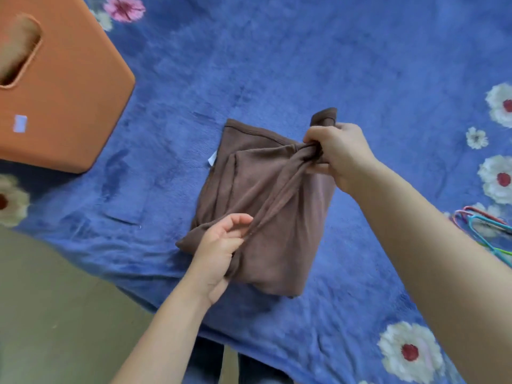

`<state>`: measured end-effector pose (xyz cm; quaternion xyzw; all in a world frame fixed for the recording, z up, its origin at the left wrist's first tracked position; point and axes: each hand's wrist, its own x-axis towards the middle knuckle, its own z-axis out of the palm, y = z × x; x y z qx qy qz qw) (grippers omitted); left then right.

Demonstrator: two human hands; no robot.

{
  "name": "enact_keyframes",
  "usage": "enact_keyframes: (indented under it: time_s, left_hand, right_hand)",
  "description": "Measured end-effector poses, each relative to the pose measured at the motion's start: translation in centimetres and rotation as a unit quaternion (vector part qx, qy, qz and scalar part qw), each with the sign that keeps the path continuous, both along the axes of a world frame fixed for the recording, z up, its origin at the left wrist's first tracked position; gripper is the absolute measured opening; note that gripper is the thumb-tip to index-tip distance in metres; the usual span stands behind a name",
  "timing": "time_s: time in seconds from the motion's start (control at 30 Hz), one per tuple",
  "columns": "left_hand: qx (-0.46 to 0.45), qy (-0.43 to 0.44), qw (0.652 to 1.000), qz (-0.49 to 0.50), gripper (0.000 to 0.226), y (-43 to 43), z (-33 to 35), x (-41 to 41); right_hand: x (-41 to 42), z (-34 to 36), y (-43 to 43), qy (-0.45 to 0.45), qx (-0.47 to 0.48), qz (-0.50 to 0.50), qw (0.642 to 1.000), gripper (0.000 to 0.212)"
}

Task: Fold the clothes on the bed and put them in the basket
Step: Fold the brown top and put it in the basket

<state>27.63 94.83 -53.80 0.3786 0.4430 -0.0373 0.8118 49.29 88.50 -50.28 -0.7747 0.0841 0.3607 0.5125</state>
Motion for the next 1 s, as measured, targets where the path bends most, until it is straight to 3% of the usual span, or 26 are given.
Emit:
enact_keyframes:
  time_s: [0.1,0.17,0.23,0.3,0.37,0.5,0.67,0.73,0.87,1.0]
  left_hand:
    - [0.057,0.091,0.993,0.05,0.024,4.2,-2.2,-2.7]
    - [0.069,0.143,0.987,0.037,0.024,6.5,-3.6,-4.0]
    - [0.065,0.139,0.988,-0.015,0.02,7.2,-4.1,-4.1]
    - [0.169,0.113,0.969,-0.142,0.003,6.8,-4.0,-3.8]
    - [0.28,0.099,0.931,-0.212,0.018,6.4,-3.7,-3.3]
    - [0.205,0.062,0.968,-0.127,0.015,8.3,-3.4,-3.5]
    - [0.193,0.15,0.912,-0.33,0.026,10.7,-4.1,-4.0]
    - [0.193,0.15,0.911,-0.332,0.032,11.3,-4.3,-2.2]
    - [0.295,0.108,0.899,-0.306,0.03,11.5,-4.6,3.8]
    - [0.361,0.097,0.882,-0.287,0.058,10.8,-5.9,8.9]
  right_hand:
    - [-2.1,-0.2,3.8,0.069,0.069,0.075,0.992,0.009]
    - [-3.2,-1.5,4.9,0.052,0.028,0.103,0.993,0.008]
    - [-4.1,-3.0,4.9,0.021,-0.034,0.104,0.994,0.009]
    - [-5.0,-4.2,4.2,0.015,-0.081,0.102,0.991,0.011]
    - [-5.8,-4.9,3.5,0.01,-0.104,0.092,0.99,0.012]
    - [-6.7,-5.5,2.2,-0.042,-0.124,0.033,0.991,0.017]
    - [-7.9,-6.7,1.1,-0.076,-0.16,0.022,0.984,0.021]
    - [-8.4,-6.9,1.0,-0.106,-0.168,-0.01,0.98,0.02]
    - [-9.3,-6.4,0.3,-0.183,-0.212,-0.078,0.957,0.017]
    - [-10.5,-6.9,-1.6,-0.203,-0.243,-0.115,0.941,0.016]
